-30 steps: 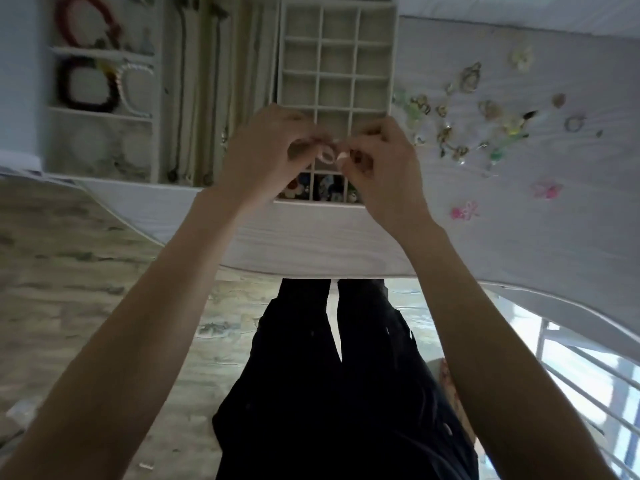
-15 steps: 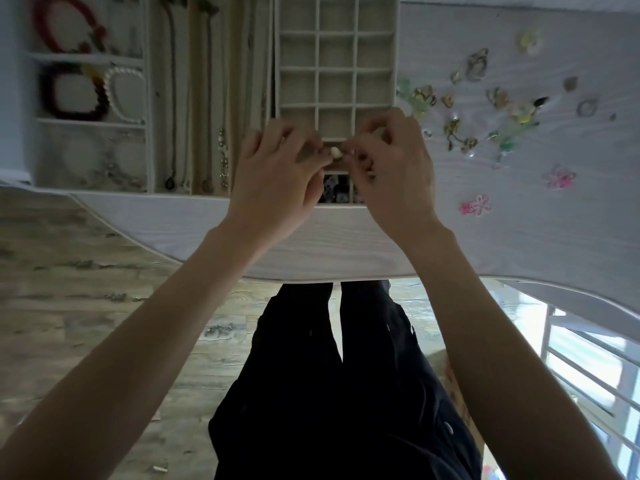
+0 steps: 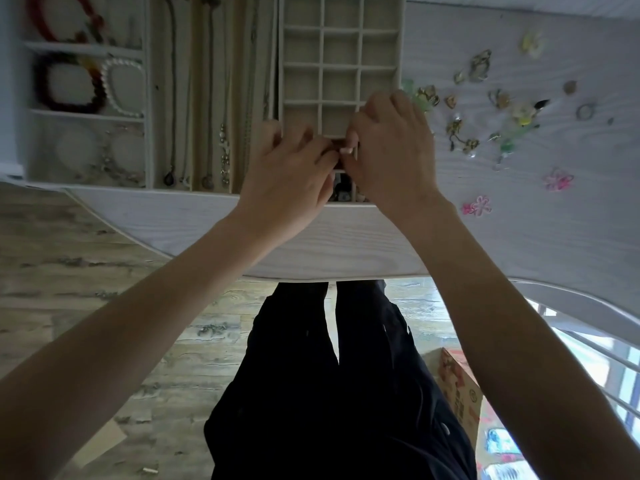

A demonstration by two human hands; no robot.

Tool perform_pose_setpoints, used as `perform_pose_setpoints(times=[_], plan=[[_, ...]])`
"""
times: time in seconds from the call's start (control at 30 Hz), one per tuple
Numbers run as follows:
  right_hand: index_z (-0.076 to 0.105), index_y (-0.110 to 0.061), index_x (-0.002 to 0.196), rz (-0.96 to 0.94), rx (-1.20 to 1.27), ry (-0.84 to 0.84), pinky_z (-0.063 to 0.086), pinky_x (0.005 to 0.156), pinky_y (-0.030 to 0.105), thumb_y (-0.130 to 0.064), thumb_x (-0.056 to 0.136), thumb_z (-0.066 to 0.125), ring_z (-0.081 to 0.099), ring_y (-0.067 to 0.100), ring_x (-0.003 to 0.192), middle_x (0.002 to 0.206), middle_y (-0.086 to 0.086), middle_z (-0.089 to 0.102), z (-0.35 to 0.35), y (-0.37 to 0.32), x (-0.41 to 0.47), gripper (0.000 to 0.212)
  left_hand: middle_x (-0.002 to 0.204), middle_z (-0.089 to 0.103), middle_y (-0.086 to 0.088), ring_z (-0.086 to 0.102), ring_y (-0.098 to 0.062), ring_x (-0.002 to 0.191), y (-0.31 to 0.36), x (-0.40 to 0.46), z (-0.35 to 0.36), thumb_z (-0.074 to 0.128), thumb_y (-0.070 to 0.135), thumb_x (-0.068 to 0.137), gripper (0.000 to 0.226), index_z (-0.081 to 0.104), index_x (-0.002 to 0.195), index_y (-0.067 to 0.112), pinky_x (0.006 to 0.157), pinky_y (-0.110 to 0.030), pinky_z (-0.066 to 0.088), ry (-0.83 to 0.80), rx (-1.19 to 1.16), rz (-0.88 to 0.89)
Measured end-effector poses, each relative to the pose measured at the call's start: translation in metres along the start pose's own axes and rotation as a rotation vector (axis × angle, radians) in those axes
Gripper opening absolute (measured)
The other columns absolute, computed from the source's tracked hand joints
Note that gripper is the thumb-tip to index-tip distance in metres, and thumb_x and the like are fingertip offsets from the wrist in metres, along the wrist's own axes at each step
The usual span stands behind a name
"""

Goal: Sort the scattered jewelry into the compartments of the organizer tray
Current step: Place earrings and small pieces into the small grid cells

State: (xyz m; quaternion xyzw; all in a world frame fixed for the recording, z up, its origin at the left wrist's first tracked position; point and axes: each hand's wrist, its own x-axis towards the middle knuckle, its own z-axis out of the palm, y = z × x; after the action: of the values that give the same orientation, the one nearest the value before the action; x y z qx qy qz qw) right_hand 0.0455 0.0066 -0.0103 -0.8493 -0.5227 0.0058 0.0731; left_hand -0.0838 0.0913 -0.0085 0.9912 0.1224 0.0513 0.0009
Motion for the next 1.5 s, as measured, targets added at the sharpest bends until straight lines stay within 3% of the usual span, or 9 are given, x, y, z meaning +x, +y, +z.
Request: perform_pose_setpoints(times=[0.23, 0.37, 0.6, 0.67, 0.77, 0.9, 1.23, 1.37, 1.5], plan=[[0.065, -0.007, 0.07, 0.02, 0.086, 0.063, 0.048, 0.068, 0.041, -0.018, 0.072, 0.064, 0.056, 0.03, 0.078, 0.081, 0.01, 0.059, -0.001, 0.001, -0.008, 0.011, 0.108, 0.063, 0.006, 0.052, -0.02, 0.101, -0.001, -0.01, 0.01, 0.041, 0.037, 0.099, 0.03, 0.064, 0.107, 0.02, 0.082, -0.037, 0.024, 0.028, 0.008, -0.017], [0.066, -0.007, 0.07, 0.012, 0.14, 0.037, 0.049, 0.071, 0.044, -0.02, 0.077, 0.056, 0.056, 0.032, 0.081, 0.086, 0.012, 0.06, -0.001, 0.002, -0.008, 0.018, 0.102, 0.066, 0.006, 0.059, -0.019, 0.098, -0.006, -0.004, 0.01, 0.04, 0.03, 0.099, 0.029, 0.067, 0.096, 0.02, 0.082, -0.036, 0.024, 0.037, -0.003, 0.049], [0.073, -0.012, 0.08, 0.026, 0.264, -0.06, 0.047, 0.078, 0.038, -0.016, 0.077, 0.068, 0.053, 0.032, 0.09, 0.095, 0.011, 0.061, -0.002, 0.005, -0.011, 0.007, 0.104, 0.068, 0.009, 0.057, -0.019, 0.105, -0.024, 0.002, 0.009, 0.04, 0.029, 0.1, 0.031, 0.069, 0.101, 0.022, 0.088, -0.037, 0.022, 0.023, 0.003, 0.157], [0.073, -0.012, 0.082, 0.091, 0.331, -0.056, 0.04, 0.078, 0.031, -0.015, 0.078, 0.068, 0.051, 0.029, 0.091, 0.094, 0.008, 0.06, 0.001, 0.004, -0.013, 0.007, 0.107, 0.067, 0.009, 0.054, -0.019, 0.107, -0.023, -0.001, 0.01, 0.04, 0.028, 0.1, 0.03, 0.068, 0.104, 0.021, 0.089, -0.037, 0.023, 0.038, -0.025, 0.122], [0.075, -0.019, 0.087, 0.242, 0.429, -0.06, 0.039, 0.076, 0.033, -0.021, 0.08, 0.069, 0.047, 0.025, 0.095, 0.097, 0.003, 0.057, 0.005, 0.002, -0.016, 0.009, 0.112, 0.065, 0.01, 0.05, -0.018, 0.106, -0.018, -0.01, 0.009, 0.042, 0.027, 0.099, 0.028, 0.067, 0.11, 0.021, 0.087, -0.036, 0.025, 0.06, -0.106, 0.025], [0.076, -0.018, 0.087, 0.29, 0.511, -0.03, 0.031, 0.074, 0.027, -0.02, 0.08, 0.071, 0.036, 0.017, 0.093, 0.102, 0.004, 0.056, 0.003, -0.004, -0.018, 0.009, 0.114, 0.065, 0.009, 0.048, -0.017, 0.108, -0.006, -0.018, 0.008, 0.046, 0.028, 0.098, 0.026, 0.067, 0.111, 0.02, 0.086, -0.037, 0.026, 0.054, -0.148, -0.026], [0.069, -0.01, 0.083, 0.093, 0.279, 0.109, 0.047, 0.073, 0.037, -0.013, 0.079, 0.067, 0.053, 0.029, 0.088, 0.097, 0.012, 0.059, 0.003, -0.001, -0.021, 0.006, 0.103, 0.067, 0.006, 0.058, -0.02, 0.098, -0.015, -0.003, 0.01, 0.041, 0.023, 0.098, 0.029, 0.069, 0.096, 0.016, 0.084, -0.036, 0.025, 0.039, -0.06, 0.089], [0.068, -0.01, 0.079, 0.106, 0.279, 0.12, 0.048, 0.063, 0.04, -0.008, 0.079, 0.061, 0.052, 0.028, 0.085, 0.096, 0.011, 0.058, 0.004, -0.001, -0.024, 0.007, 0.101, 0.069, 0.004, 0.059, -0.022, 0.097, -0.021, -0.002, 0.007, 0.045, 0.021, 0.095, 0.026, 0.07, 0.096, 0.016, 0.085, -0.037, 0.025, 0.054, -0.095, 0.137], [0.069, -0.012, 0.077, 0.144, 0.295, 0.075, 0.049, 0.065, 0.041, -0.019, 0.081, 0.06, 0.05, 0.027, 0.088, 0.098, 0.008, 0.058, 0.003, -0.002, -0.026, 0.013, 0.102, 0.07, 0.005, 0.06, -0.022, 0.099, -0.025, -0.001, 0.005, 0.043, 0.021, 0.096, 0.027, 0.07, 0.097, 0.016, 0.085, -0.037, 0.025, 0.032, -0.097, 0.156]])
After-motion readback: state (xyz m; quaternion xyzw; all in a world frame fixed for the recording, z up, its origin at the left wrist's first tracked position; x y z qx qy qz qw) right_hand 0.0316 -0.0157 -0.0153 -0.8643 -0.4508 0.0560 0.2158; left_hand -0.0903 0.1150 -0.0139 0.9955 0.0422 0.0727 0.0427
